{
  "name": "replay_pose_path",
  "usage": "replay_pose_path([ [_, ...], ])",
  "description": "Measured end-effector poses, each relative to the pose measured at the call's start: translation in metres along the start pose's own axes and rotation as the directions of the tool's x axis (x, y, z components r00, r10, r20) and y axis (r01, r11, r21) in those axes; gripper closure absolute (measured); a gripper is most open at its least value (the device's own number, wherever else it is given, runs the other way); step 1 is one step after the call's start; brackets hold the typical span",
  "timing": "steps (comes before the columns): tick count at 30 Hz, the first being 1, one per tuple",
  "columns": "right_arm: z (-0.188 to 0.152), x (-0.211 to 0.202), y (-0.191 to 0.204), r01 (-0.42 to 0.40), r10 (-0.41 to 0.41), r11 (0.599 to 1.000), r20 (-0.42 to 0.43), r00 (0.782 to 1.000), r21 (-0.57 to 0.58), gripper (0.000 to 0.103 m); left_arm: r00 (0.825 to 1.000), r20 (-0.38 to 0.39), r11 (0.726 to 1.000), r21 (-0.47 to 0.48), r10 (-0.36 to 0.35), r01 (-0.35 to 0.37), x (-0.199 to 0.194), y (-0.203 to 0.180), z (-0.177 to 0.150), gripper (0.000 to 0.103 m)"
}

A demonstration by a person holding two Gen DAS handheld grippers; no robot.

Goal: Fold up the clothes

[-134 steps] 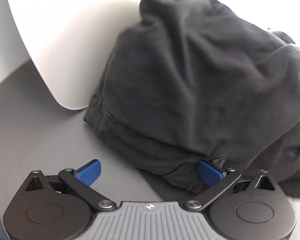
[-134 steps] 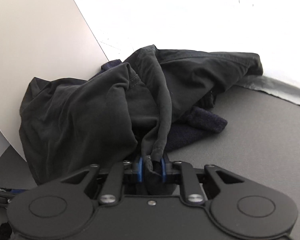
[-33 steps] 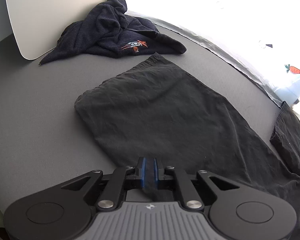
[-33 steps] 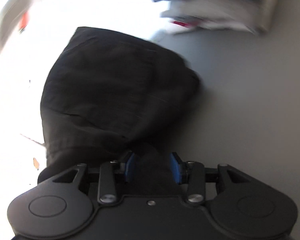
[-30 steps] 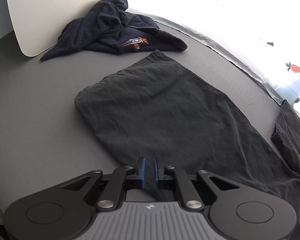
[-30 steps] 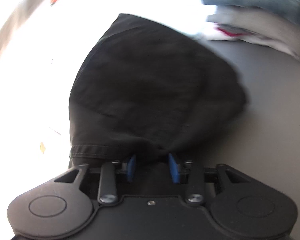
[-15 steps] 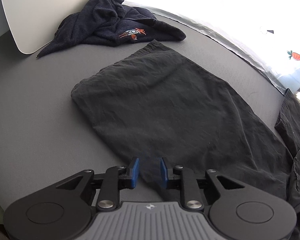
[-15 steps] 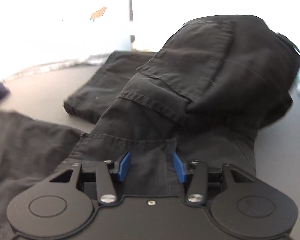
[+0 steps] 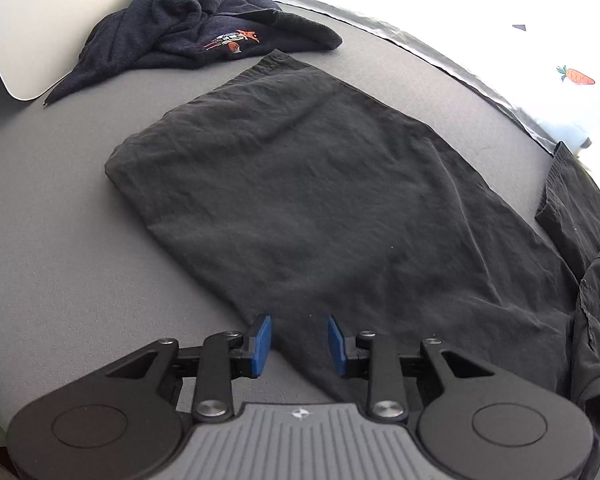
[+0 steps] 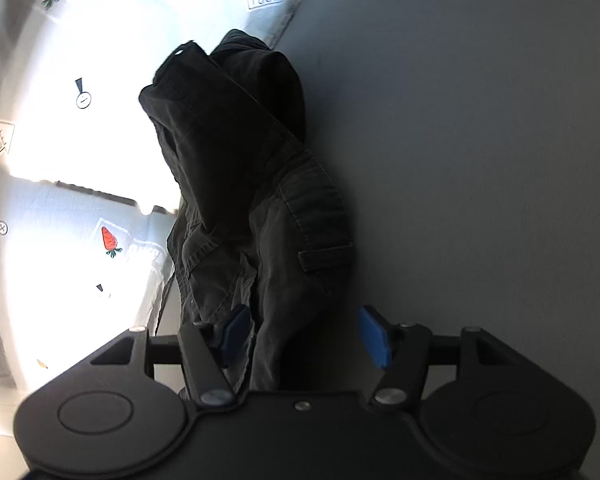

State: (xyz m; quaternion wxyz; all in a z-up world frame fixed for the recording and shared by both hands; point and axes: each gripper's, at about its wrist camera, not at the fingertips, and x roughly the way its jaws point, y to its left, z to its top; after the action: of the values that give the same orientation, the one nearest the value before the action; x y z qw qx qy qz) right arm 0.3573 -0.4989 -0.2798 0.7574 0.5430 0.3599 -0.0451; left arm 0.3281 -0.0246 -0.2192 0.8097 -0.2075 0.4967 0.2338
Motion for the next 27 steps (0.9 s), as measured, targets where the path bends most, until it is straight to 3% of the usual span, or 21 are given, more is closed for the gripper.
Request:
replay_pose_path([
  [2,0.004,0.012,-0.011,-0.060,0.062,0.993,-0.014,0.998,0.103,0.039,1.000,-0.003,1.000,-0.003,-0.004,0.004,0.000,0.001,-0.001,0.069],
  [5,0.007,0.025,-0.030,-0.113,0.118,0.950,0.000,0.993,0.290,0.036,1.000,-0.009,1.000,-0.012,-0.007,0.007,0.000,0.003,-0.003,0.066],
  [7,0.009,0.033,-0.040,-0.135,0.137,0.909,0.024,0.990,0.395,0.038,1.000,-0.011,1.000,-0.016,-0.007,0.006,-0.001,0.003,-0.004,0.066],
  [8,0.011,0.035,-0.039,-0.135,0.133,0.910,0.033,0.991,0.393,0.043,1.000,-0.012,1.000,-0.017,-0.005,0.005,-0.001,0.004,-0.004,0.065],
  [10,0.017,0.033,-0.026,-0.098,0.084,0.950,0.062,0.995,0.297,0.078,1.000,-0.013,1.000,-0.020,-0.002,0.001,-0.001,0.005,-0.005,0.065],
  [11,0.021,0.029,-0.016,-0.079,0.064,0.972,0.072,0.995,0.223,0.088,1.000,-0.013,1.000,-0.024,0.002,-0.002,-0.001,0.006,-0.005,0.065],
  [14,0.032,-0.004,0.017,-0.010,0.011,1.000,0.151,0.988,-0.004,0.093,1.000,-0.009,0.999,-0.052,0.012,-0.012,-0.002,0.013,-0.002,0.065],
  [16,0.040,-0.040,0.034,0.059,-0.024,0.991,0.275,0.961,-0.118,0.094,1.000,-0.006,0.997,-0.075,0.024,-0.025,-0.001,0.021,0.002,0.065],
  [17,0.044,-0.059,0.042,0.099,-0.037,0.981,0.339,0.940,-0.169,0.094,1.000,-0.006,0.996,-0.085,0.030,-0.031,-0.001,0.025,0.003,0.065],
  [18,0.047,-0.080,0.049,0.181,-0.071,0.958,0.427,0.902,-0.224,0.095,0.999,-0.007,0.995,-0.095,0.036,-0.036,0.000,0.028,0.004,0.065],
  [19,0.050,-0.100,0.057,0.278,-0.103,0.922,0.520,0.848,-0.270,0.095,0.999,-0.007,0.994,-0.105,0.042,-0.042,0.001,0.033,0.007,0.065],
  [20,0.051,-0.117,0.062,0.396,-0.147,0.869,0.607,0.781,-0.298,0.095,0.999,-0.010,0.992,-0.112,0.048,-0.049,0.002,0.037,0.008,0.064],
  [21,0.052,-0.131,0.067,0.516,-0.185,0.799,0.689,0.700,-0.310,0.096,0.998,-0.013,0.991,-0.120,0.054,-0.055,0.004,0.040,0.009,0.064],
  [23,0.060,-0.152,0.056,0.671,-0.248,0.682,0.770,0.588,-0.293,0.096,0.998,-0.021,0.988,-0.136,0.066,-0.068,0.008,0.048,0.013,0.063],
  [25,0.071,-0.163,0.032,0.723,-0.343,0.653,0.762,0.549,-0.226,0.095,0.996,-0.030,0.985,-0.153,0.079,-0.082,0.013,0.055,0.017,0.063],
  [27,0.079,-0.166,0.003,0.733,-0.443,0.665,0.714,0.542,-0.144,0.095,0.995,-0.018,0.981,-0.167,0.094,-0.096,0.015,0.061,0.022,0.062],
])
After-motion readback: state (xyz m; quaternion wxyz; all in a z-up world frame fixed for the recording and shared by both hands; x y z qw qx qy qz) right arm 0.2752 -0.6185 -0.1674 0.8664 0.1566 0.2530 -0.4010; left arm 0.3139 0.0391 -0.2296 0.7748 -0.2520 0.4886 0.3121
